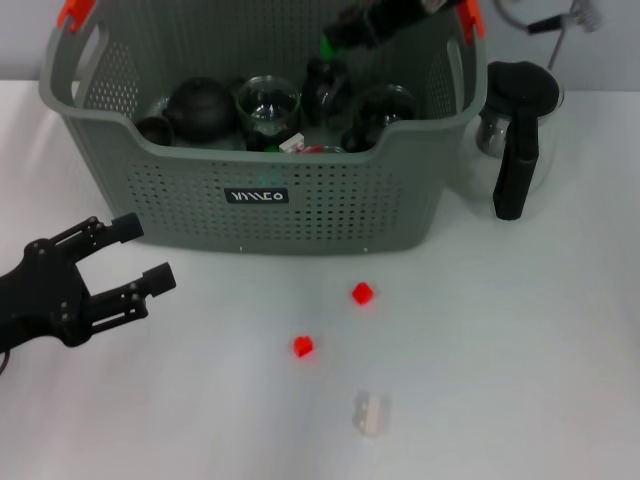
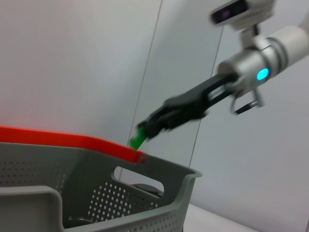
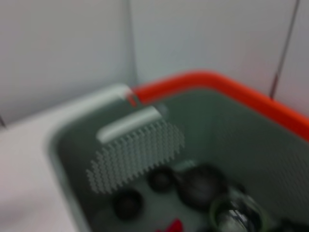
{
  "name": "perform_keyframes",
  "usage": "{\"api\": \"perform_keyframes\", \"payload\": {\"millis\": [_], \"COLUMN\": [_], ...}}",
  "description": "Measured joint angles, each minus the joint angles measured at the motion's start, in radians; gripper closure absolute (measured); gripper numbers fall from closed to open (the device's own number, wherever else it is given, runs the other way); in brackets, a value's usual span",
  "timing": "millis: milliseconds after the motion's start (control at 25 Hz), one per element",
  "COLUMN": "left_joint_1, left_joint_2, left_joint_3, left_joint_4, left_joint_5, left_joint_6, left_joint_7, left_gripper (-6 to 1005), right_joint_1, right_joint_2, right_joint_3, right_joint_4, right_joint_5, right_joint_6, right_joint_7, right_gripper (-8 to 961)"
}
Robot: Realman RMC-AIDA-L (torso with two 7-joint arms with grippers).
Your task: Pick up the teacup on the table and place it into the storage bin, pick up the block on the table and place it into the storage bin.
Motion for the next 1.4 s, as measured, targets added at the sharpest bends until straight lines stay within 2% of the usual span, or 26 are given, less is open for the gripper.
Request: {"api": "perform_keyframes", "payload": {"millis": [120,200,440,520,680,880,1080,1240,1400], "left_joint_1": [0.003,0.008,0.011,0.012,0.013,0.013,0.013,0.014,0.015], "left_joint_2": [0.000,-0.001,-0.001,-0.001,-0.001,-0.001,0.004,0.006,0.004], "left_joint_3": [0.000,0.000,-0.001,-0.004,-0.005,-0.006,-0.007,-0.009,-0.009], "left_joint_4": [0.000,0.000,0.001,0.002,0.002,0.002,0.002,0.002,0.002], "left_joint_5": [0.000,0.000,0.000,0.003,0.008,0.009,0.008,0.008,0.009], "left_joint_6": [0.000,-0.002,-0.003,-0.003,-0.004,-0.004,-0.005,-0.006,-0.007], "left_joint_7": [0.000,0.000,0.002,0.003,0.003,0.003,0.003,0.002,0.002], "left_gripper": [174,174,174,174,174,175,175,175,175], "right_joint_1": [0.078,0.112,0.126,0.118,0.061,-0.092,-0.141,-0.183,-0.215], "right_joint_2": [0.002,0.007,0.012,0.011,0.011,0.006,0.008,0.012,0.013], "right_joint_3": [-0.004,-0.022,-0.128,-0.132,-0.125,-0.137,-0.167,-0.267,-0.385], "right_joint_4": [0.146,0.194,0.208,0.173,-0.007,-0.335,-0.336,-0.260,-0.156], "right_joint_5": [-0.078,-0.121,-0.172,-0.172,-0.157,0.024,0.049,0.047,0.056], "right_joint_6": [0.066,0.088,0.159,0.147,0.021,-0.330,-0.434,-0.422,-0.297], "right_joint_7": [-0.003,-0.001,0.045,0.049,0.062,0.041,-0.002,-0.110,-0.209], "right_gripper": [729,727,723,644,487,264,42,20,9]}}
